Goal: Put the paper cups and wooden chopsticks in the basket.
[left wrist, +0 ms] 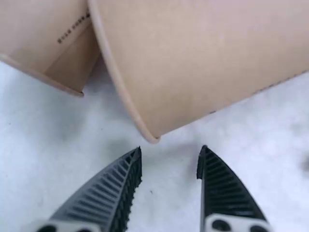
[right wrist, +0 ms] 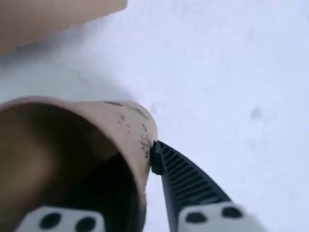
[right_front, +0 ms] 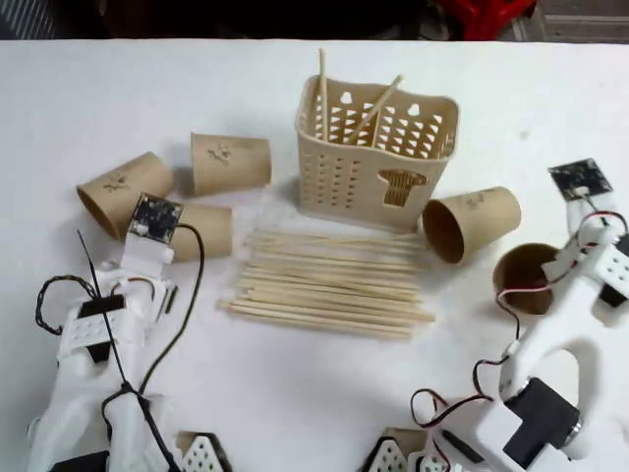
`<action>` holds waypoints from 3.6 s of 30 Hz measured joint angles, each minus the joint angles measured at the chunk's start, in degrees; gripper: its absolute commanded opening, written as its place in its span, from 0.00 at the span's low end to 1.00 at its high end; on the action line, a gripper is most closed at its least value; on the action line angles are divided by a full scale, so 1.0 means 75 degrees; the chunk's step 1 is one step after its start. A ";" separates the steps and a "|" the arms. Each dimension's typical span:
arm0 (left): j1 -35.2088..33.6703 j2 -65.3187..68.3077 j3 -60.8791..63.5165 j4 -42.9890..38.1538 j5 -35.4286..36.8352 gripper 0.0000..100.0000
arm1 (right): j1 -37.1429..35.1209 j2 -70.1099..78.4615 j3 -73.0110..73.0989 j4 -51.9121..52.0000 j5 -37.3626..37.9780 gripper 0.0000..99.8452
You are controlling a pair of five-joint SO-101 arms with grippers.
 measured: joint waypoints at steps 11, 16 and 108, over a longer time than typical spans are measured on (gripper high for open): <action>0.0000 0.0000 0.0000 0.0000 0.0000 0.20 | 0.0457 -0.0094 -0.3024 0.1043 -0.3599 0.02; 0.0000 0.0000 0.0000 0.0000 0.0000 0.20 | -0.0926 -0.0574 -0.5040 0.2051 -0.5286 0.02; 0.0000 0.0000 0.0000 0.0000 0.0000 0.20 | -0.4876 0.1875 -0.7736 0.1442 -0.6482 0.24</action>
